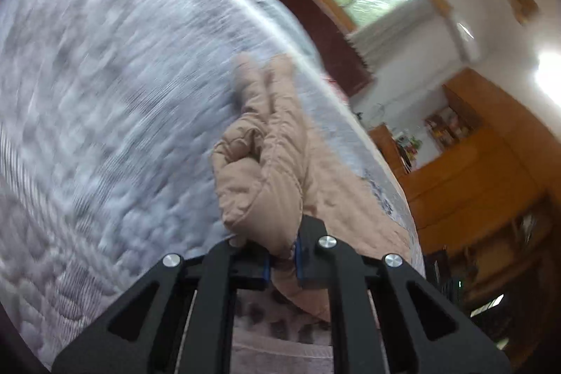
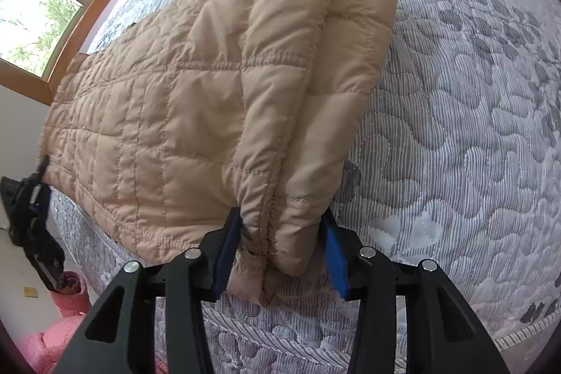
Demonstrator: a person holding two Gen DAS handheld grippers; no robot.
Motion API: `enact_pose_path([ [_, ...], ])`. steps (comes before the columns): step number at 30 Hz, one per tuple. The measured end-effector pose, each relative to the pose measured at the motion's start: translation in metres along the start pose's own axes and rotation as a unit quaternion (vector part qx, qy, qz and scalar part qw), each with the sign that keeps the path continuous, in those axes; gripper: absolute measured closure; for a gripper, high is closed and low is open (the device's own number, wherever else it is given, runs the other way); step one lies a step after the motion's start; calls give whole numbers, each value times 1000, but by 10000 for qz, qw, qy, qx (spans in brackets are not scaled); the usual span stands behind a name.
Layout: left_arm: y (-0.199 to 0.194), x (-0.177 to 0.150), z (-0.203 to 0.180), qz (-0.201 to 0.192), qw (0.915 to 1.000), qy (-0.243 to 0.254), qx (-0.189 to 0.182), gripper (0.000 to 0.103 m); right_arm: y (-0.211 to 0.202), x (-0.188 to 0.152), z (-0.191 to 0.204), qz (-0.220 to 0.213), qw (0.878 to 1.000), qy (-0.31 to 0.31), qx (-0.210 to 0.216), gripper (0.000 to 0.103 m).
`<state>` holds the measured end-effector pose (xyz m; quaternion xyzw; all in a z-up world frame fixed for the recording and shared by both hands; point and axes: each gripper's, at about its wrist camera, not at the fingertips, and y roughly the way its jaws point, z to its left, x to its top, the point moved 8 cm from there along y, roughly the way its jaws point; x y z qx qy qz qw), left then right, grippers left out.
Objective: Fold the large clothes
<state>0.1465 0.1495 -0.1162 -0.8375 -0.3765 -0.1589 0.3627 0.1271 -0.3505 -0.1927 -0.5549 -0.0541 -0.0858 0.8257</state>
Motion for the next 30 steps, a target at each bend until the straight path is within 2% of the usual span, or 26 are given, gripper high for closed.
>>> enact_pose_path([
  [4, -2, 1, -54, -36, 9955, 920, -214, 95, -2, 3, -2, 24, 10000, 53, -21, 58],
  [6, 1, -5, -91, 42, 9881, 1476, -422, 95, -2, 3, -2, 28, 10000, 70, -43, 58],
  [9, 9, -20, -125, 257, 9777, 1985, -629, 95, -2, 2, -1, 33, 9999, 100, -79, 58],
  [13, 31, -53, -166, 720, 9577, 2658, -833, 95, -1, 3, 2, 38, 9999, 94, -136, 58],
  [16, 46, -83, -185, 1066, 9450, 2952, -920, 95, -1, 3, 4, 37, 9998, 94, -149, 58],
  [19, 70, -101, -187, 1439, 9343, 3131, -913, 95, -1, 3, 3, 35, 9999, 90, -140, 58],
  [23, 105, -124, -172, 1981, 9244, 3150, -841, 95, -1, 3, 3, 32, 9999, 86, -132, 58],
  [27, 126, -140, -160, 2382, 9186, 3052, -790, 95, -1, 4, 3, 47, 9999, 91, -124, 58],
  [30, 135, -146, -155, 2523, 9168, 2995, -777, 94, 0, 6, 3, 53, 9999, 88, -131, 58],
])
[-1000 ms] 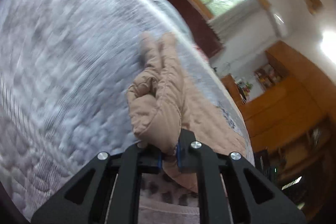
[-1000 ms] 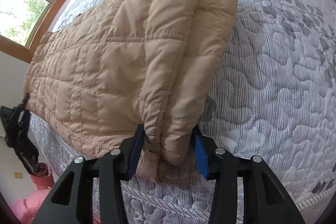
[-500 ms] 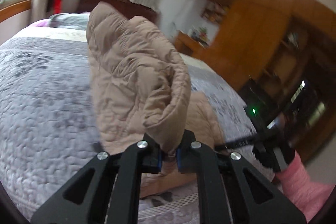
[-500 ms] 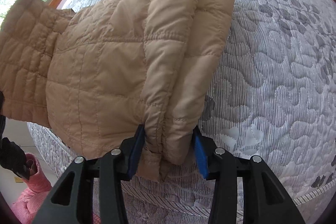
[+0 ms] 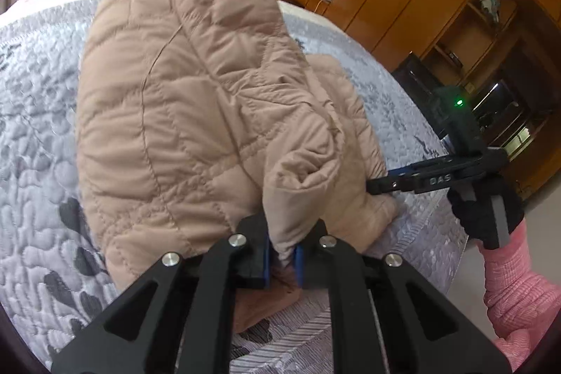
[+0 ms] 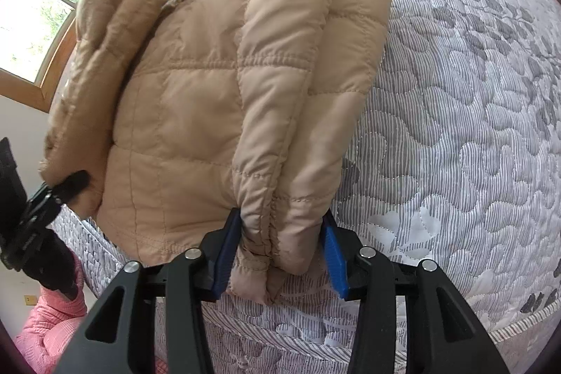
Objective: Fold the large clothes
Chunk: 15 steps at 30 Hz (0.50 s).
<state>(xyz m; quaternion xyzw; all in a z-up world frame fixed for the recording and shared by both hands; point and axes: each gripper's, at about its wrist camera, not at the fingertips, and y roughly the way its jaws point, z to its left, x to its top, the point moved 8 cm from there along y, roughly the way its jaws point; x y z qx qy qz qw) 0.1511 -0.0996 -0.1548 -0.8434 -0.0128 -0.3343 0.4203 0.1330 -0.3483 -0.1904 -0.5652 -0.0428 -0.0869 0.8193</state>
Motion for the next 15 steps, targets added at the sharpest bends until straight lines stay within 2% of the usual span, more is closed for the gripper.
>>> enact_pose_path([
  [5, 11, -5, 7, 101, 9999, -65, -20, 93, 0, 1, 0, -10, 10000, -5, -3, 57],
  [12, 3, -5, 7, 72, 9999, -101, -34, 91, 0, -1, 3, -55, 10000, -41, -70, 56],
  [14, -5, -4, -2, 78, 9999, -40, -102, 86, -7, -3, 5, -73, 9999, 4, -100, 56],
  [15, -11, -5, -6, 109, 9998, -25, -173, 78, -13, -4, 5, -118, 9998, 17, -139, 55],
])
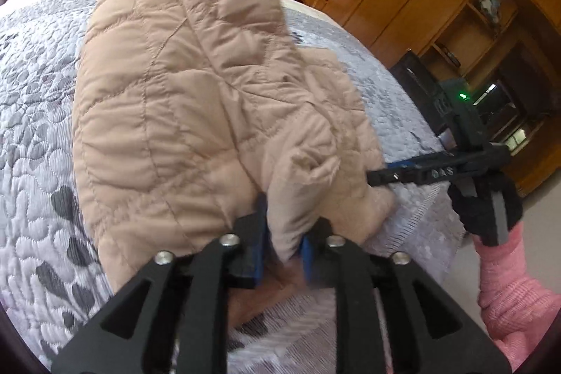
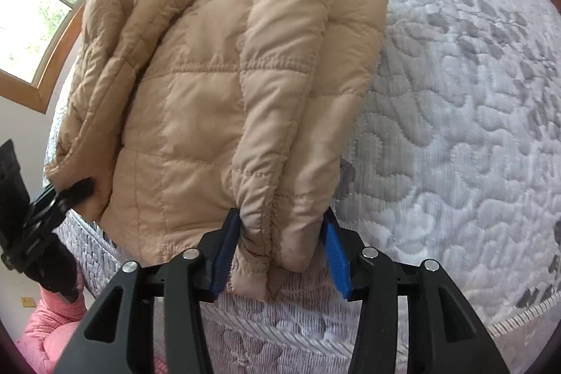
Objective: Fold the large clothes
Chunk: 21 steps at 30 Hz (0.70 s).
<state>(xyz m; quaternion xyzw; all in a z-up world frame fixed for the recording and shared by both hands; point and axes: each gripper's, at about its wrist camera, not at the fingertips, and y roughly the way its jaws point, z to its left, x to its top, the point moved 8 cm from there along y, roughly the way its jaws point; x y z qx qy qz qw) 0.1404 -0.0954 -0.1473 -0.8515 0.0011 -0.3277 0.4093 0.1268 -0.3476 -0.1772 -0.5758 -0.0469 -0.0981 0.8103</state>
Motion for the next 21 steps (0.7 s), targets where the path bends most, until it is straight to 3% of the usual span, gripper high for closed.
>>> enact_pose_path([
  [1, -8, -1, -4, 39, 10000, -16, -74, 69, -6, 0, 0, -75, 10000, -1, -44, 54],
  [3, -21, -3, -11, 31, 9996, -59, -282, 62, -25, 2, 0, -330, 9992, -12, -203, 54],
  [7, -56, -1, -13, -201, 9985, -149, -478, 62, -58, 8, 14, -728, 9972, -92, -117, 50],
  [10, -69, 15, 13, -351, 9982, -402, 268, 62, -71, 19, 36, -822, 9962, -285, 25, 44],
  [13, -72, 34, 53, -425, 9853, -692, 1500, 61, -75, 33, 67, -754, 9959, -423, 272, 30],
  [17, -62, 47, 79, -320, 9753, -866, 2008, 61, -65, 50, 113, -500, 9939, -550, 813, 17],
  [21, -56, 47, 91, -248, 9762, -967, 1926, 60, -35, 63, 135, -81, 9944, -546, 903, 15],
])
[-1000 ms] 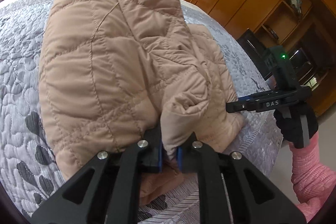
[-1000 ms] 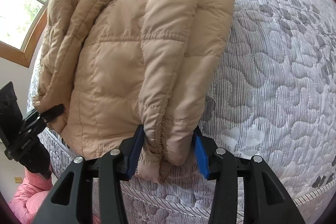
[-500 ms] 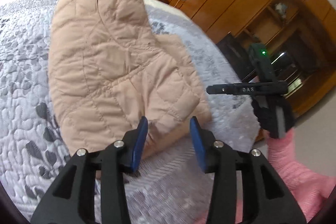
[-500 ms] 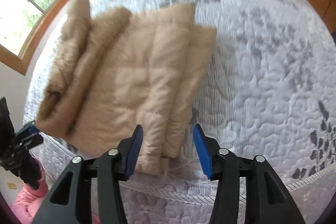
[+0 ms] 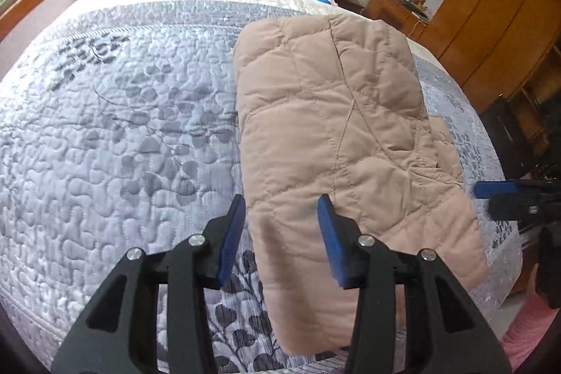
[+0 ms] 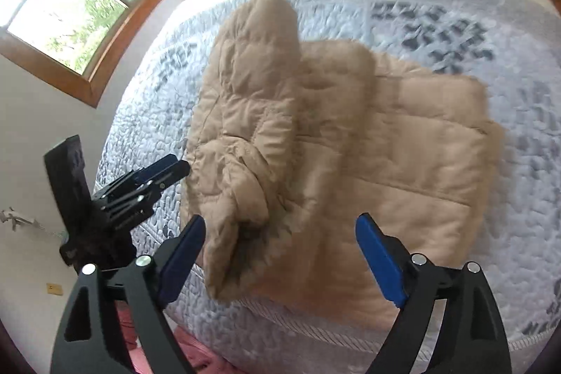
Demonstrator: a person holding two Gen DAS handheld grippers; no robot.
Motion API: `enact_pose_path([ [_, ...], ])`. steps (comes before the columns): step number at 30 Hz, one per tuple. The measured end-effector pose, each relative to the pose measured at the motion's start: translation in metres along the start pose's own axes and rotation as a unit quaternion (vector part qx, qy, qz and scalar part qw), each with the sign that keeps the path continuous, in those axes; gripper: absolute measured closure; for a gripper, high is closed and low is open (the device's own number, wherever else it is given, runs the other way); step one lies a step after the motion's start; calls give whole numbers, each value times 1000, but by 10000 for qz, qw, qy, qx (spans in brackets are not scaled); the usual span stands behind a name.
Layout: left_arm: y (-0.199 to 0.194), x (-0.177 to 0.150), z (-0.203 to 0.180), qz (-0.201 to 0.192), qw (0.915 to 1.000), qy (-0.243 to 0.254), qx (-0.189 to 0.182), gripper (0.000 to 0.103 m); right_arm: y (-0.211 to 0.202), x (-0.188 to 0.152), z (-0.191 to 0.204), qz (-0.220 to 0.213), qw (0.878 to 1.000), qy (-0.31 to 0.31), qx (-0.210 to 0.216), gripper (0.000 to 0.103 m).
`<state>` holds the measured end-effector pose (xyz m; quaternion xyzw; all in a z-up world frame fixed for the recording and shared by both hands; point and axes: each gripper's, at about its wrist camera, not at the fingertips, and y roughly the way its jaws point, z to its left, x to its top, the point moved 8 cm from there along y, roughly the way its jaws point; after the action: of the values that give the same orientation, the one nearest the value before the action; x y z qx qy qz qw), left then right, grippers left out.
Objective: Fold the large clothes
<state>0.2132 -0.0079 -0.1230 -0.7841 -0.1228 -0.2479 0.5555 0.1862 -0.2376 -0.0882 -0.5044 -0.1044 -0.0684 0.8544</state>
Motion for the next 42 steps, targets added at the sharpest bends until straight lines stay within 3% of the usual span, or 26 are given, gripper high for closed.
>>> enact_pose_path([
  [5, 1, 1, 3, -76, 9999, -64, -22, 56, 31, 8, 2, 324, 9991, 233, 146, 19],
  [7, 2, 0, 7, -78, 9999, -117, -41, 55, 41, 13, 2, 354, 9989, 233, 175, 31],
  [9, 2, -1, 12, -62, 9997, -214, -72, 55, 48, 16, 2, 392, 9989, 217, 144, 54],
  [12, 1, -2, 20, -64, 9993, -355, -93, 55, 50, 20, 7, 353, 9994, -11, 63, 70],
  [14, -2, -1, 25, -97, 9990, -428, -85, 55, 39, 20, 15, 193, 9994, -276, 28, 75],
  [23, -23, 11, -4, -381, 9983, -216, -395, 54, -40, 15, 34, -736, 9939, -826, 22, 77],
  [29, -25, 17, -47, -426, 9965, 151, -708, 52, -89, 3, 4, -1168, 9908, -684, -47, 78],
  [36, -10, 12, -90, -333, 9939, 579, -872, 52, -92, -15, -47, -1199, 9925, -218, -112, 78],
  [42, 18, -2, -104, -57, 9941, 706, -826, 51, -58, -27, -89, -903, 9958, 117, -27, 77],
])
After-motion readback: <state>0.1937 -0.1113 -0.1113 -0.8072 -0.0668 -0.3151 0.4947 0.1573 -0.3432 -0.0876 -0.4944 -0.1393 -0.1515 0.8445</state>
